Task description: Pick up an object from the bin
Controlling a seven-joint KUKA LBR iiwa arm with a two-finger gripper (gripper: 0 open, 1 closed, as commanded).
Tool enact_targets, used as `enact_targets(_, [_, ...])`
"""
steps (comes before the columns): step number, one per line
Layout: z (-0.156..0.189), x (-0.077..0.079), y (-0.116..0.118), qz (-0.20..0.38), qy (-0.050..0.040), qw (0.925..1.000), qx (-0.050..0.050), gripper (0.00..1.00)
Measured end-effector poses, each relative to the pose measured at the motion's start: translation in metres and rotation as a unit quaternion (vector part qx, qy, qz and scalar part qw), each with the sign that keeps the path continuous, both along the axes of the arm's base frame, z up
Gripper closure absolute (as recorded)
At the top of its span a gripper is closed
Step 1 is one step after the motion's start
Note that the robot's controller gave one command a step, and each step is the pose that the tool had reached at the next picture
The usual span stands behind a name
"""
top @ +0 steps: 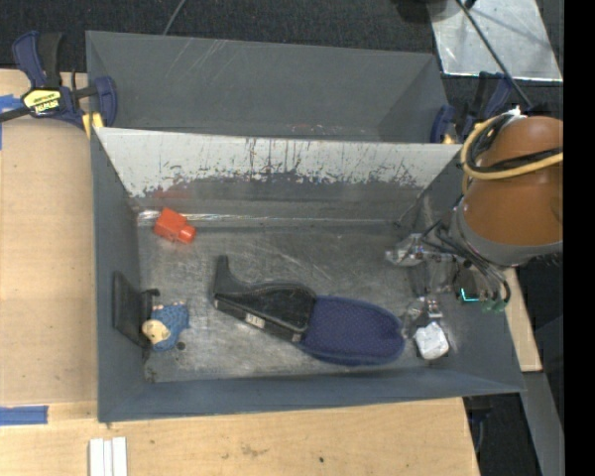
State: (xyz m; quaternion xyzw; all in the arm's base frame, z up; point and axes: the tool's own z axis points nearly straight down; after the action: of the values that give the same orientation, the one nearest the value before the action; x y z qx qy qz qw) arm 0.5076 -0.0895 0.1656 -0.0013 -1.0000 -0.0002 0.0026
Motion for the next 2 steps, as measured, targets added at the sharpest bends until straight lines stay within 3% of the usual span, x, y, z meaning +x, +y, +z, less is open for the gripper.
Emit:
enact_targets(1, [-0.0834, -0.0225, 0.0426, 0.047, -0.0054, 0.9989, -0.003, 0.0])
enact_targets(2, [-0.0804, -0.0214, 0.0418, 0.046, -0.0063, 0.9989, -0.003, 1.0])
